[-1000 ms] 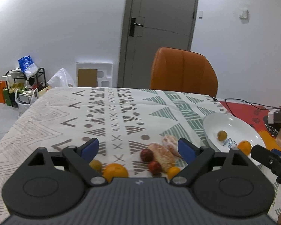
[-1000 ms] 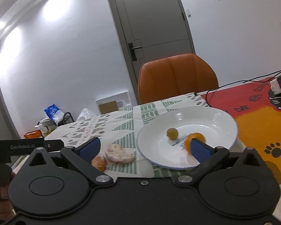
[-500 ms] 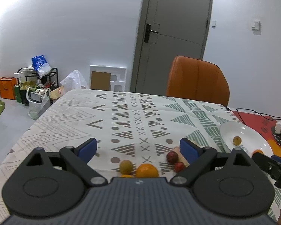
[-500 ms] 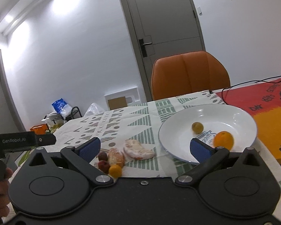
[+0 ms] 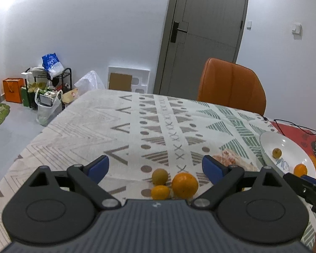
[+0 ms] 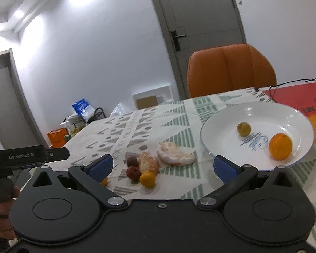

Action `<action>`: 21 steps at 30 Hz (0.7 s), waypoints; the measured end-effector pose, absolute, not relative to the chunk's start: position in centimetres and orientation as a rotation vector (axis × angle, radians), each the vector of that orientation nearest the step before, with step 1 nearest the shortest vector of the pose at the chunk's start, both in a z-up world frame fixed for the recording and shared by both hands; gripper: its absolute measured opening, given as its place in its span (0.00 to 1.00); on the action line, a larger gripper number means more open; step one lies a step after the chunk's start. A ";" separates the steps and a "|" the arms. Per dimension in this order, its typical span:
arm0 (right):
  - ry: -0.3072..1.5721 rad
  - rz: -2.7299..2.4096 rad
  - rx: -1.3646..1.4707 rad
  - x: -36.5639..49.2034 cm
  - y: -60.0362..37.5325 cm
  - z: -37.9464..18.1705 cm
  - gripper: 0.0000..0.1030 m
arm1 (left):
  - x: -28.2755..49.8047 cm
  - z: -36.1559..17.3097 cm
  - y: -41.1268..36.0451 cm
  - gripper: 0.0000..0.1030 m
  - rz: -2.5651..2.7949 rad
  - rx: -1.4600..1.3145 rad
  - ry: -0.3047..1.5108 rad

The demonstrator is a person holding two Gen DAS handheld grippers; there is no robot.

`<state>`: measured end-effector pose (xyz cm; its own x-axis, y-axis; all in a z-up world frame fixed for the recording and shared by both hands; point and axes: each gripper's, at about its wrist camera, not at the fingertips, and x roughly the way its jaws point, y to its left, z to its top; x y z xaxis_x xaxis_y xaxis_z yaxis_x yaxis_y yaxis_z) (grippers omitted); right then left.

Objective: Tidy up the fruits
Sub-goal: 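Move both tools back over the remaining fruit cluster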

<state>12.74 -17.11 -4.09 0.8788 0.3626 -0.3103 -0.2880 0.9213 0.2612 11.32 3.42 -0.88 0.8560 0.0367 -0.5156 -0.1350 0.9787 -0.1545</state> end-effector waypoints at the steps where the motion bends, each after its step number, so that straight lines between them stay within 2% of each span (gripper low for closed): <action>1: 0.366 0.344 0.207 12.7 -16.9 -4.2 1.00 | 11.3 -1.1 3.4 0.91 0.091 -0.191 0.542; 10: 0.402 0.360 0.180 13.3 -15.8 -5.1 1.00 | 11.3 -3.0 4.2 0.88 0.102 -0.215 0.564; 13: 0.405 0.369 0.165 13.6 -15.3 -5.4 0.99 | 11.4 -3.6 4.4 0.81 0.105 -0.218 0.574; 17: 0.423 0.385 0.148 14.0 -14.7 -5.6 0.85 | 11.8 -4.4 4.8 0.69 0.101 -0.234 0.595; 21: 0.437 0.390 0.147 14.5 -14.3 -5.9 0.81 | 12.1 -4.9 4.8 0.59 0.090 -0.237 0.611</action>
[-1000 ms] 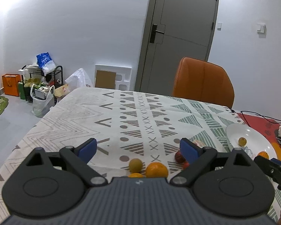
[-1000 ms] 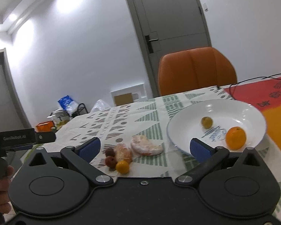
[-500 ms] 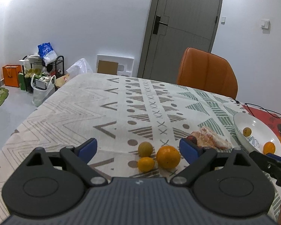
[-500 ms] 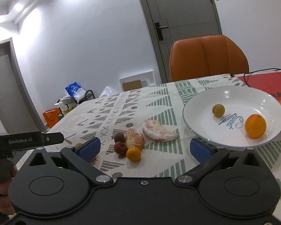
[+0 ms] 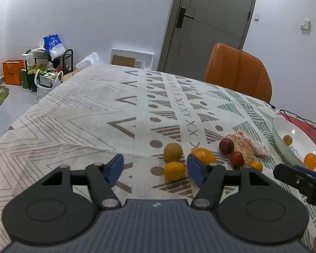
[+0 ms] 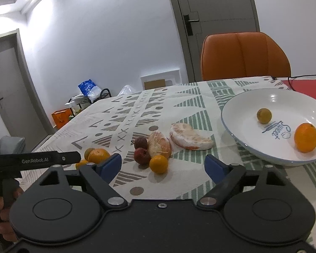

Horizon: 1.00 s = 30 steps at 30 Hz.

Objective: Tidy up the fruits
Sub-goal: 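Move both tools back over the remaining fruit cluster, then close the right tool on a small tangerine while the left tool grasps another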

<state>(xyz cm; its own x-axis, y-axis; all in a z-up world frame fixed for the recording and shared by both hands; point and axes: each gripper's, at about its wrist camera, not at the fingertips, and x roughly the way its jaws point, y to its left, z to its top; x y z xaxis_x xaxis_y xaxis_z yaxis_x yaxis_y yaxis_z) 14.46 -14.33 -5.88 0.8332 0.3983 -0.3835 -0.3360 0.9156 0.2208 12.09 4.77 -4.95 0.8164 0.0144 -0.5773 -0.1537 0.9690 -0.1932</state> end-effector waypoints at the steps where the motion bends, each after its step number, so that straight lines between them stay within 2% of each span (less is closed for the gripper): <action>1: 0.443 0.392 0.149 14.6 -14.3 -6.0 0.79 | 12.2 -5.1 4.7 0.58 0.088 -0.236 0.614; 10: 0.462 0.400 0.144 15.3 -13.9 -6.3 0.78 | 12.6 -5.7 4.3 0.48 0.056 -0.253 0.617; 13: 0.465 0.403 0.143 15.5 -13.7 -6.4 0.74 | 12.8 -5.9 4.1 0.36 0.034 -0.261 0.626; 15: 0.473 0.402 0.140 15.7 -13.5 -6.5 0.70 | 12.9 -6.0 4.0 0.24 0.036 -0.253 0.630; 18: 0.487 0.395 0.135 16.3 -13.2 -6.7 0.66 | 13.0 -6.0 4.4 0.20 0.021 -0.272 0.632; 20: 0.504 0.382 0.123 16.8 -12.8 -6.8 0.57 | 12.8 -6.0 4.8 0.20 0.020 -0.289 0.631; 22: 0.510 0.371 0.103 17.1 -12.2 -7.0 0.53 | 12.7 -5.9 5.1 0.20 0.026 -0.295 0.625; 24: 0.519 0.374 0.091 17.2 -11.8 -7.2 0.43 | 12.6 -5.7 5.4 0.20 0.032 -0.297 0.621; 26: 0.536 0.389 0.088 17.3 -11.4 -7.6 0.22 | 12.7 -5.5 5.4 0.20 0.044 -0.288 0.623; 30: 0.512 0.399 0.133 16.8 -12.3 -7.4 0.21 | 12.7 -4.7 5.1 0.20 0.052 -0.270 0.613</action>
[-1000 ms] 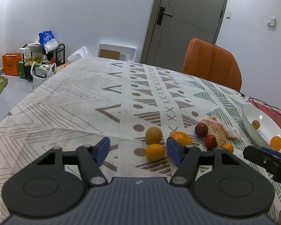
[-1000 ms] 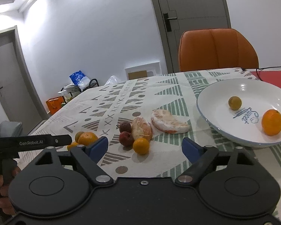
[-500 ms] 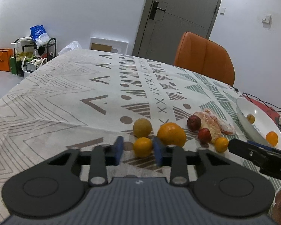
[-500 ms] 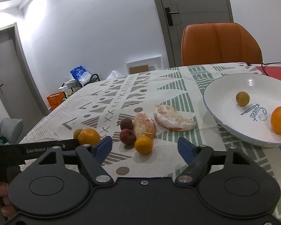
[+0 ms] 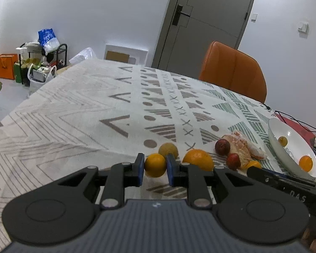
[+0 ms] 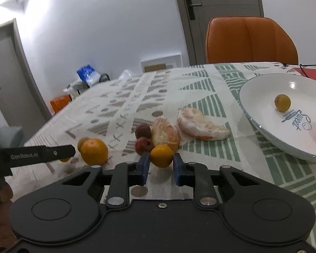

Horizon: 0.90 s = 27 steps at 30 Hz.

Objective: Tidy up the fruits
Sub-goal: 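Close the right tool on a small tangerine while the left tool grasps another, then carry both tangerines with both tools over the white plate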

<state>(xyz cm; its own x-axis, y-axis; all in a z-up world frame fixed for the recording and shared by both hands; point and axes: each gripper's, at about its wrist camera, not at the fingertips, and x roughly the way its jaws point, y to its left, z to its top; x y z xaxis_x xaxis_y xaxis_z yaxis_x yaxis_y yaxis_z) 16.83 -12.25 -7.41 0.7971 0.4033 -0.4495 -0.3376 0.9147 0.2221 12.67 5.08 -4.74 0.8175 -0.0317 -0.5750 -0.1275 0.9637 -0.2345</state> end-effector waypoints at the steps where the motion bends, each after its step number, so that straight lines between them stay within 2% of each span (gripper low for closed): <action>1: 0.504 0.396 0.141 16.7 -12.5 -7.3 0.21 | 12.6 -4.5 4.9 0.20 0.053 -0.265 0.607; 27: 0.390 0.323 0.216 14.3 -19.1 -4.5 0.21 | 13.7 -1.6 -2.3 0.20 -0.073 -0.189 0.542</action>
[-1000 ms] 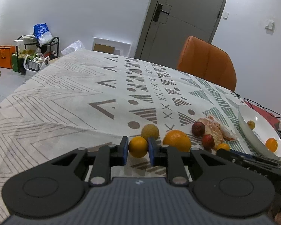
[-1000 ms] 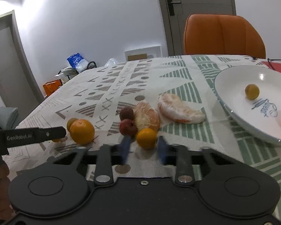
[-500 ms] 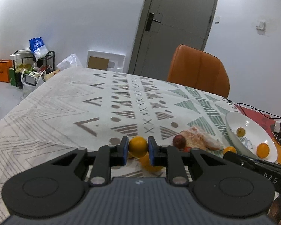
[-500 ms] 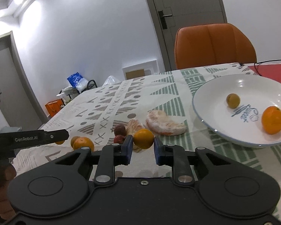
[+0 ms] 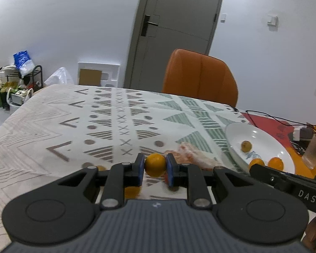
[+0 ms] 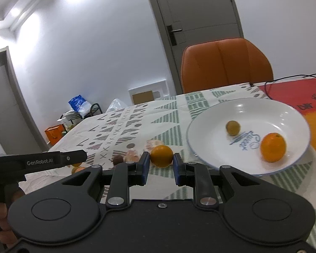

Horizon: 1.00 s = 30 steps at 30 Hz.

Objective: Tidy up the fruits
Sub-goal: 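Carry both tangerines with both tools over the white plate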

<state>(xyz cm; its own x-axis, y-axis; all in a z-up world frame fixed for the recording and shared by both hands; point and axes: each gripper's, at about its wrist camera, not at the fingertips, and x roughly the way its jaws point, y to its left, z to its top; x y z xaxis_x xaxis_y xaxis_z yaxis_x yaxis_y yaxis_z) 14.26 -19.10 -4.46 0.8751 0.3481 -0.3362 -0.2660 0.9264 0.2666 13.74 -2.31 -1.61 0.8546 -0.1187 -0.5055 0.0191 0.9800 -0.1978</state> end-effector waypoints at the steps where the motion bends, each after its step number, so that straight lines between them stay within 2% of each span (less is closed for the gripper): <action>1: 0.387 0.318 0.219 14.2 -19.4 -4.5 0.21 | 13.8 -1.6 -2.6 0.20 -0.079 -0.185 0.541; 30: 0.363 0.200 0.297 13.7 -26.4 -5.7 0.21 | 15.9 -1.6 -10.6 0.20 -0.189 -0.105 0.548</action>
